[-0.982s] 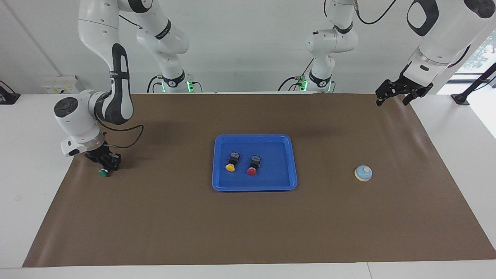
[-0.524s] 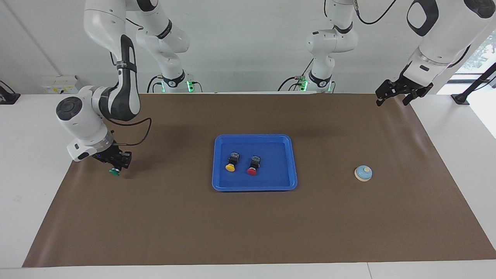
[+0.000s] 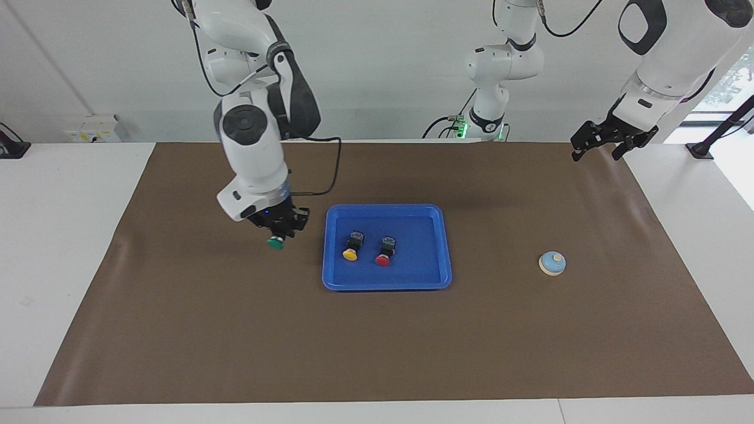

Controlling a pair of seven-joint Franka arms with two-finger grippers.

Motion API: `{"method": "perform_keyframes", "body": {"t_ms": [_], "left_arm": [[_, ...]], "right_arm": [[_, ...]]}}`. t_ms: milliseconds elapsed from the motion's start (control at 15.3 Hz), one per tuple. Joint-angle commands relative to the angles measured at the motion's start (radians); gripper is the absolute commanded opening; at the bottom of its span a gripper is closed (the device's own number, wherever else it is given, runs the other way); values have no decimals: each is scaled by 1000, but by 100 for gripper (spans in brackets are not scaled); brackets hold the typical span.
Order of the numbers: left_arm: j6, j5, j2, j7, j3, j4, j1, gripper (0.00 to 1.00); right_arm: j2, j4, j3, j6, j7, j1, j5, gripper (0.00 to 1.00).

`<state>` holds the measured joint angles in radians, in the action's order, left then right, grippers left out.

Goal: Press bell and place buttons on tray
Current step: 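Carry the green button with the right gripper into the tray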

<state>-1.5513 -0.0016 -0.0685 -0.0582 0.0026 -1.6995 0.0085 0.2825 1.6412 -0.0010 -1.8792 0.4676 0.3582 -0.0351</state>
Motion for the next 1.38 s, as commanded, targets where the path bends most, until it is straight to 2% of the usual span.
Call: {"method": "perform_keyframes", "body": {"t_ms": [0, 131, 327, 589, 720, 1048, 1310], "left_arm": [[14, -11, -7, -6, 0, 7, 4, 100], [14, -11, -5, -8, 0, 7, 4, 100], [14, -11, -5, -8, 0, 7, 4, 100], [14, -11, -5, -8, 0, 7, 4, 100], [14, -11, -7, -8, 0, 7, 4, 100], [14, -11, -5, -8, 0, 7, 4, 100], [14, -11, -7, -8, 0, 7, 4, 100]], "right_arm": [[110, -148, -8, 25, 115, 97, -65, 0], [216, -271, -8, 26, 216, 178, -62, 0], [303, -323, -8, -15, 255, 254, -60, 0], [351, -317, -10, -92, 255, 327, -52, 0], [365, -305, -10, -161, 255, 343, -40, 0], [411, -278, -11, -231, 258, 375, -37, 0], [408, -265, -11, -227, 301, 377, -35, 0]]}}
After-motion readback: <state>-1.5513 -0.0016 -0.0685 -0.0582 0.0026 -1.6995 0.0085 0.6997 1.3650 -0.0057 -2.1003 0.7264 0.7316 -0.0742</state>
